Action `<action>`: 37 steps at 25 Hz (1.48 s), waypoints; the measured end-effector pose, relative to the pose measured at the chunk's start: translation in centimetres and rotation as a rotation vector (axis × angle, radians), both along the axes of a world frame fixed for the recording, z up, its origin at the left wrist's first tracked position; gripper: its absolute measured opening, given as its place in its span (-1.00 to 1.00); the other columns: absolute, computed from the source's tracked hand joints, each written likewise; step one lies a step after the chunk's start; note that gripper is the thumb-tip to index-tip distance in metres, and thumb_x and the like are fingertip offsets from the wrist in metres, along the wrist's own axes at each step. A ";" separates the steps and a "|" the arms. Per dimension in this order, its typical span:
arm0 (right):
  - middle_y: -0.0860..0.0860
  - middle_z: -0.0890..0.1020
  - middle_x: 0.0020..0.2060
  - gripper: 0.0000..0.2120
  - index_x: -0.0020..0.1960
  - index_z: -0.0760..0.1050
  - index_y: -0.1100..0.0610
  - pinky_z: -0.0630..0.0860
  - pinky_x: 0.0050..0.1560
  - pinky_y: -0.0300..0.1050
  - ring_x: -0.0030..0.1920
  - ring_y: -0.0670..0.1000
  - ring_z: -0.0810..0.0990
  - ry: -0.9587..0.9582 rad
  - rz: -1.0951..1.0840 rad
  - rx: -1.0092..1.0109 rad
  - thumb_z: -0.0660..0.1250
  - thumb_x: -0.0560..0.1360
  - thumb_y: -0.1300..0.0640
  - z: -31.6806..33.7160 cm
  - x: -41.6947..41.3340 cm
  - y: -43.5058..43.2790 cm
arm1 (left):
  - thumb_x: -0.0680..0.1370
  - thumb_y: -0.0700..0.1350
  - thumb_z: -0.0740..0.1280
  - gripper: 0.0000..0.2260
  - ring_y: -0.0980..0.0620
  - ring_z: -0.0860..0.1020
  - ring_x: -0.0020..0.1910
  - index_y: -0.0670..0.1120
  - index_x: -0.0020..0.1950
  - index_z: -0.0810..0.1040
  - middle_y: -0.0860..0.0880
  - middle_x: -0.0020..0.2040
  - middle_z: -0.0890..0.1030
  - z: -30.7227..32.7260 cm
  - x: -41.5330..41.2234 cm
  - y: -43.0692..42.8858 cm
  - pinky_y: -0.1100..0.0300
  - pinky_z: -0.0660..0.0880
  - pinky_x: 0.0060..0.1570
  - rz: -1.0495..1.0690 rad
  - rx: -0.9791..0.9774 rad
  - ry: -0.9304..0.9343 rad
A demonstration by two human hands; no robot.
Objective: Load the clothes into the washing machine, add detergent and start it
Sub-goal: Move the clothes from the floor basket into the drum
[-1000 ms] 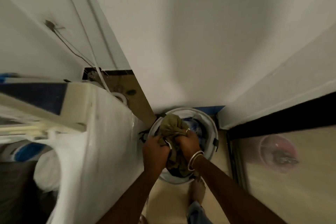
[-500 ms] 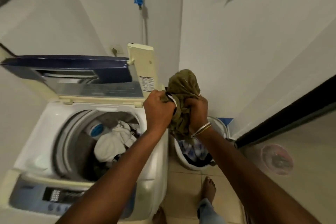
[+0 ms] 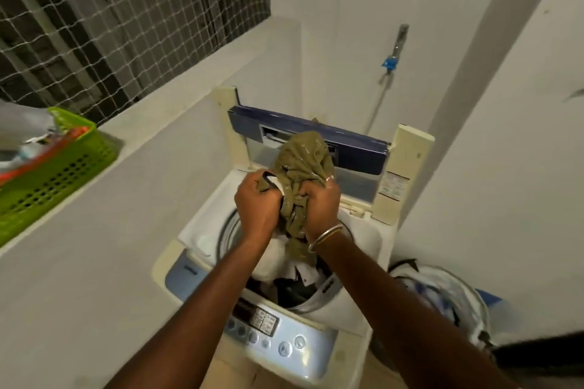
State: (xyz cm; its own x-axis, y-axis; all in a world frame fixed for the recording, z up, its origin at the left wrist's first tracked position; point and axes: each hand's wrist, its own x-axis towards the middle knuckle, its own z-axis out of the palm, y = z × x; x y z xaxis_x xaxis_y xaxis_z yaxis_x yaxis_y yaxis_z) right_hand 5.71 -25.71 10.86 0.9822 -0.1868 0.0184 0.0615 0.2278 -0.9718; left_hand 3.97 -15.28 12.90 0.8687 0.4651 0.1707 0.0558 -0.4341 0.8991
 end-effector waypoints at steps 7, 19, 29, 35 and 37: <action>0.20 0.41 0.41 -0.51 0.46 0.30 0.27 0.32 0.43 0.05 0.39 0.21 0.40 0.684 0.486 -0.880 0.25 0.61 0.07 -11.9 -0.3 -1.9 | 0.38 -0.16 0.51 -0.46 0.02 0.61 0.05 0.03 0.31 0.42 -0.02 0.16 0.62 -13.4 -0.8 4.6 0.12 0.58 0.09 -0.337 0.005 0.676; -0.04 0.66 -0.18 -0.89 -0.05 0.55 0.07 0.41 -0.10 -0.38 -0.14 -0.05 0.62 0.405 -0.039 -0.578 0.36 0.52 0.03 -10.2 -2.2 -10.5 | 0.65 0.12 0.21 -0.94 0.18 0.61 -0.04 0.23 0.05 0.47 0.23 -0.09 0.59 -13.0 -1.2 -8.5 0.25 0.51 -0.03 -0.334 0.098 0.183; -0.06 0.64 -0.29 -0.89 -0.11 0.51 -0.02 0.61 -0.10 -0.07 -0.23 -0.08 0.63 0.512 -0.370 -0.436 0.32 0.55 -0.03 -14.9 -4.1 -27.5 | 0.69 0.00 0.21 -0.93 0.22 0.59 -0.07 0.11 0.07 0.48 0.17 -0.09 0.60 -16.7 -0.1 -29.2 0.27 0.55 -0.06 -0.699 0.070 0.112; -0.19 0.51 -0.28 -0.91 -0.08 0.45 -0.03 0.47 -0.12 -0.16 -0.26 -0.20 0.49 0.671 -0.238 -0.635 0.26 0.56 -0.02 -22.5 -3.8 -36.9 | 0.69 0.04 0.18 -0.88 0.22 0.58 -0.11 0.11 0.02 0.49 0.15 -0.14 0.58 -24.6 1.9 -37.5 0.13 0.57 -0.05 -0.751 0.122 0.201; -0.11 0.54 -0.25 -0.90 -0.02 0.48 0.02 0.44 -0.09 -0.14 -0.24 -0.10 0.49 0.742 -0.206 -0.611 0.28 0.57 0.00 -25.4 -3.4 -39.4 | 0.69 0.02 0.20 -0.87 0.19 0.59 -0.12 0.08 0.01 0.50 0.13 -0.14 0.59 -28.2 2.7 -39.2 0.11 0.58 -0.06 -0.749 0.118 0.235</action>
State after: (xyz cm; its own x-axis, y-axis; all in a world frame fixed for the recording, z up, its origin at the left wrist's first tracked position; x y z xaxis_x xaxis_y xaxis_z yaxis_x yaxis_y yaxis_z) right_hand 2.28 -65.09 -14.52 0.7328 -0.5196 -0.4393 -0.6298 -0.2737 -0.7269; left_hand 6.72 -54.50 -15.28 0.9626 -0.2673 -0.0443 -0.1062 -0.5227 0.8458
